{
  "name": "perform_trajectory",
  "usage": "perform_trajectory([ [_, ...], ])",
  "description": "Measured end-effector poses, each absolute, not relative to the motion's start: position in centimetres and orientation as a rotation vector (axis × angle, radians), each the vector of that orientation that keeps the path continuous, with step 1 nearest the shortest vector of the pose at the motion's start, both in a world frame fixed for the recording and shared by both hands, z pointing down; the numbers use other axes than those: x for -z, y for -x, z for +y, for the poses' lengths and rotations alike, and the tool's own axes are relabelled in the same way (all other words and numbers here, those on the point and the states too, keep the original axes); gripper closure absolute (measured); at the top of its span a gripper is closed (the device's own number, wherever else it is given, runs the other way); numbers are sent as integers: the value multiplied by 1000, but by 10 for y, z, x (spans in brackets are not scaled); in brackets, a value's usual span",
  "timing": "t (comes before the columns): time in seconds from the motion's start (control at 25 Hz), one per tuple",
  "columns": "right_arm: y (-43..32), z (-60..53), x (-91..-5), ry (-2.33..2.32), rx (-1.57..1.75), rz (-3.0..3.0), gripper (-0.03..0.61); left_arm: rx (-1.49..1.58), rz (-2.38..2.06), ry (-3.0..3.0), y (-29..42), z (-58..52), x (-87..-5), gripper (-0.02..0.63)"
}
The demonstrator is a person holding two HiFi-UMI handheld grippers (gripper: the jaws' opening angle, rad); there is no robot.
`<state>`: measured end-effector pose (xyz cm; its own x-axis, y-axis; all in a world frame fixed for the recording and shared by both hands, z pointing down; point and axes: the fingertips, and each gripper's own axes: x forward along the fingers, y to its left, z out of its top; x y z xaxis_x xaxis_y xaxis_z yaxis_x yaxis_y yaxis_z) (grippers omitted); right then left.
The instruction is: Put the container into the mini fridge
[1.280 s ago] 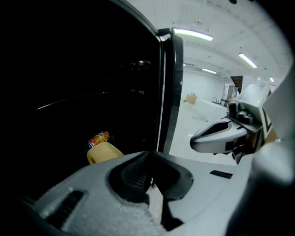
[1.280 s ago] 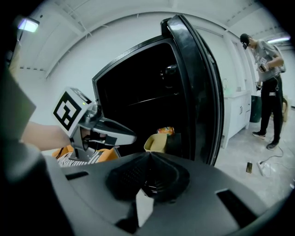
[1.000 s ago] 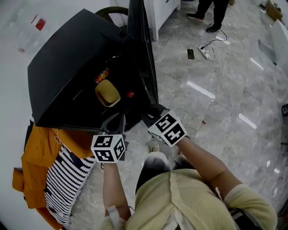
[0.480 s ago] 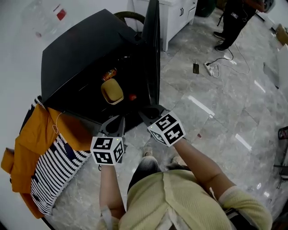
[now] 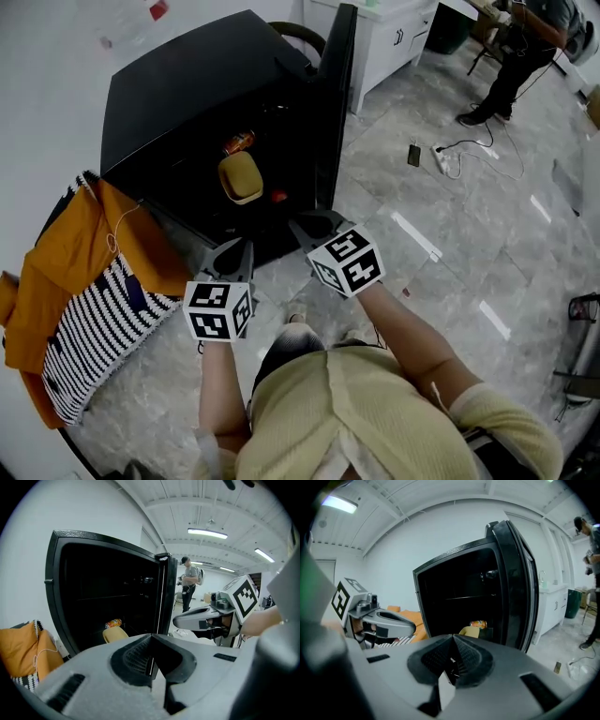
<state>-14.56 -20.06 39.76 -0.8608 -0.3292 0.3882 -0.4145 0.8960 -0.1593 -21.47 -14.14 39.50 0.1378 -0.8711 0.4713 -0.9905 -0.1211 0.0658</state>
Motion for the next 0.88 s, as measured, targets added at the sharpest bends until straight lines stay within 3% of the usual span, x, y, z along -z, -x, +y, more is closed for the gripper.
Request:
perform_trajectory([
  [0.88,150,-171,-387,-492,-353,-2741,551,-431,-1881,-1928,226,-87,-401,591],
])
